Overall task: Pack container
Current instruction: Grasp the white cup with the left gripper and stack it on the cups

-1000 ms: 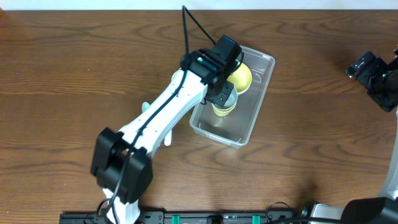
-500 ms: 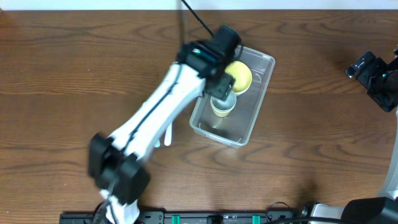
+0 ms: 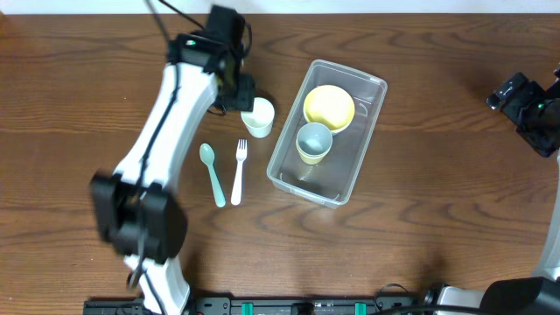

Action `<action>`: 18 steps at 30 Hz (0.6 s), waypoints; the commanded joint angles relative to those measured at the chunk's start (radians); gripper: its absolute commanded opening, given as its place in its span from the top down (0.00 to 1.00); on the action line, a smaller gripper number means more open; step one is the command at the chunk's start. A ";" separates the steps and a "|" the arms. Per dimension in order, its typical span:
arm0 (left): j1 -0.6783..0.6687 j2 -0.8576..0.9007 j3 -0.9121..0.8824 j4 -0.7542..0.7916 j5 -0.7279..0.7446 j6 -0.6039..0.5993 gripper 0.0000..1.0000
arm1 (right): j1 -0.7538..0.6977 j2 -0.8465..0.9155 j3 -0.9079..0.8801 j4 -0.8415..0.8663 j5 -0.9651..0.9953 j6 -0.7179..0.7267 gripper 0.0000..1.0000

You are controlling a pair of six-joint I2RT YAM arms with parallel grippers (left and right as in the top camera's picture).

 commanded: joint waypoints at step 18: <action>0.003 0.036 0.054 -0.074 0.062 -0.015 0.94 | -0.006 -0.005 0.003 0.000 0.000 -0.003 0.01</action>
